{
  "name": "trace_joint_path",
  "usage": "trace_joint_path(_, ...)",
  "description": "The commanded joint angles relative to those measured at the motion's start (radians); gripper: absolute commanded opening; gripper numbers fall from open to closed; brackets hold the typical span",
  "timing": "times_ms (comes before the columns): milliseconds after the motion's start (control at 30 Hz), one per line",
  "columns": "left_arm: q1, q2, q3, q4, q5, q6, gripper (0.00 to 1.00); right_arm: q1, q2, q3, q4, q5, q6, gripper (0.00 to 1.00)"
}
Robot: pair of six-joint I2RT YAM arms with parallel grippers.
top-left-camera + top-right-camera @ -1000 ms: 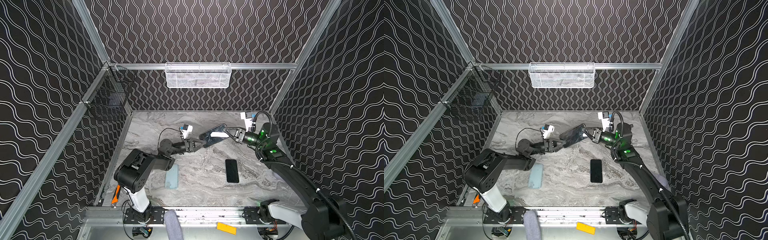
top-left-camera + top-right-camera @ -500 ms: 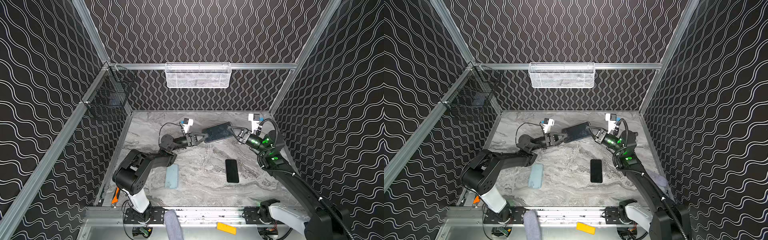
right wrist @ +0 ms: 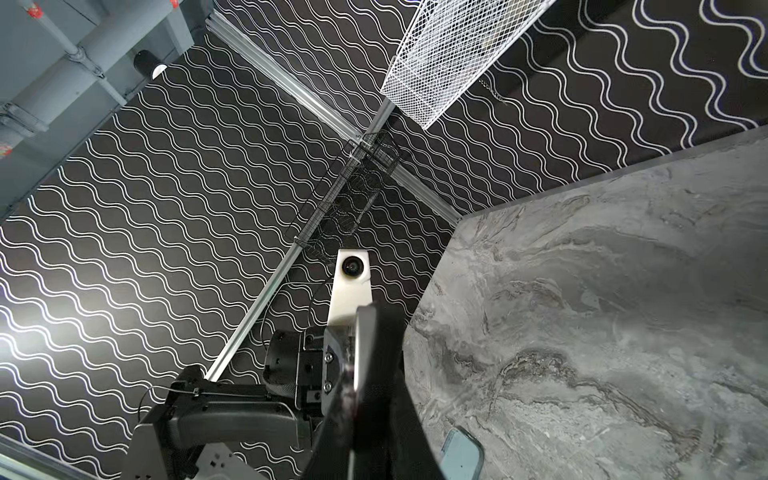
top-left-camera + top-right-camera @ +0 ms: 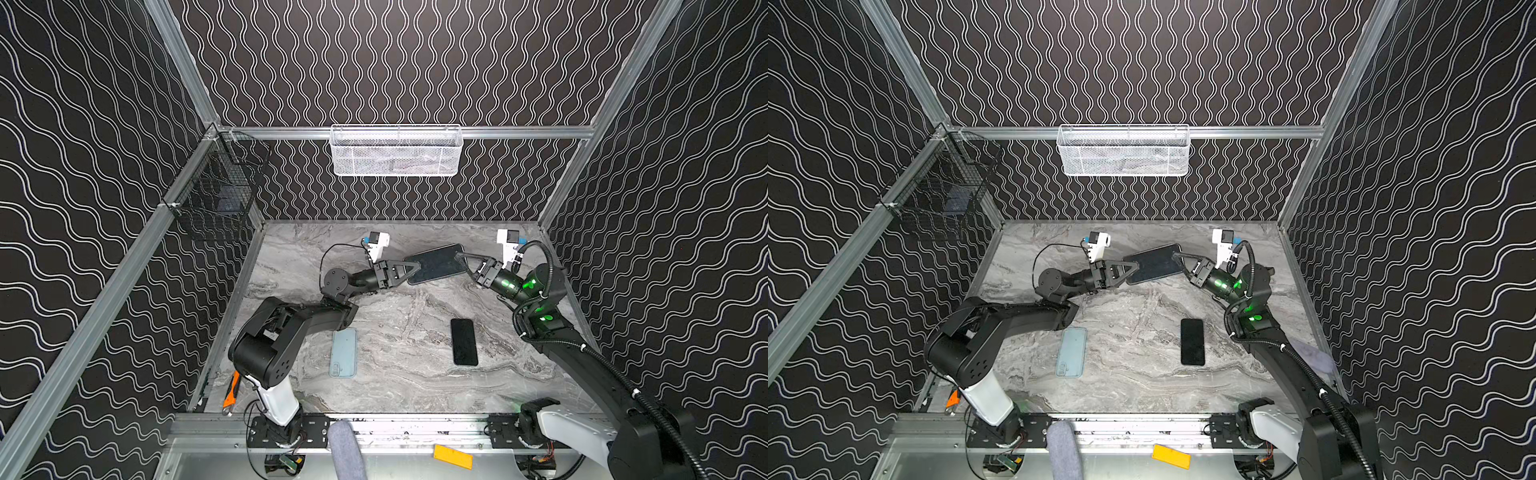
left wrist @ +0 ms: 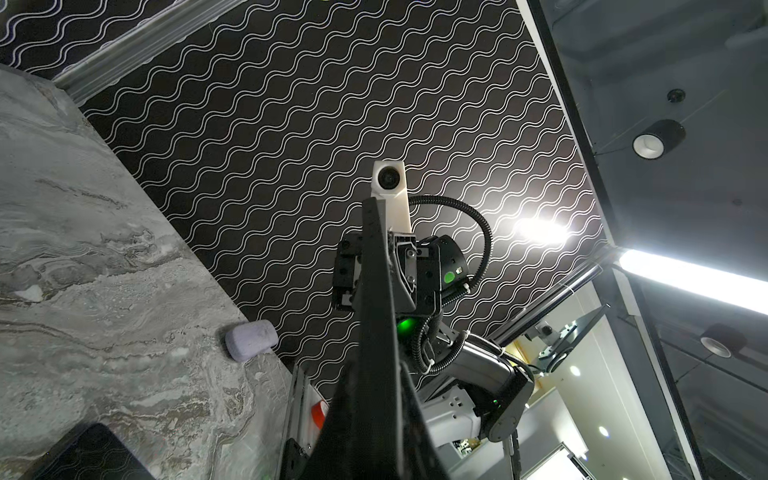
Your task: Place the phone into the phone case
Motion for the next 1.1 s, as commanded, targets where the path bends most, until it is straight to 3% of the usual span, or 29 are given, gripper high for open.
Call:
trace_joint_path(0, -0.001, 0.009, 0.006, 0.001, -0.013, 0.007, 0.00, 0.003, 0.011, 0.018, 0.073, -0.041, -0.001, 0.00)
trace_joint_path(33, -0.001, 0.007, 0.005, 0.003, -0.012, 0.006, 0.00, 0.003, 0.014, 0.023, 0.076, -0.055, -0.007, 0.00)
trace_joint_path(67, -0.001, 0.007, 0.005, 0.003, -0.008, 0.005, 0.00, 0.003, 0.018, 0.028, 0.071, -0.065, -0.014, 0.07)
trace_joint_path(167, 0.000, -0.003, 0.005, 0.003, 0.014, 0.002, 0.00, 0.001, 0.017, 0.038, 0.072, -0.089, -0.042, 0.38)
trace_joint_path(300, 0.000, -0.020, 0.006, 0.005, 0.056, -0.016, 0.00, -0.003, 0.014, 0.064, 0.041, -0.107, -0.117, 0.50)
trace_joint_path(433, -0.001, -0.040, 0.015, 0.005, 0.109, -0.035, 0.00, -0.030, 0.021, 0.101, 0.004, -0.123, -0.168, 0.52)
trace_joint_path(800, 0.002, -0.060, 0.038, 0.003, 0.192, -0.086, 0.00, -0.076, 0.094, 0.166, -0.037, -0.300, -0.191, 0.49)
trace_joint_path(1000, 0.014, -0.045, 0.060, 0.003, 0.222, -0.084, 0.00, -0.076, 0.038, 0.177, -0.182, -0.316, -0.260, 0.53)
trace_joint_path(1067, 0.022, -0.041, 0.059, 0.001, 0.221, -0.081, 0.00, -0.076, 0.023, 0.180, -0.222, -0.310, -0.274, 0.48)
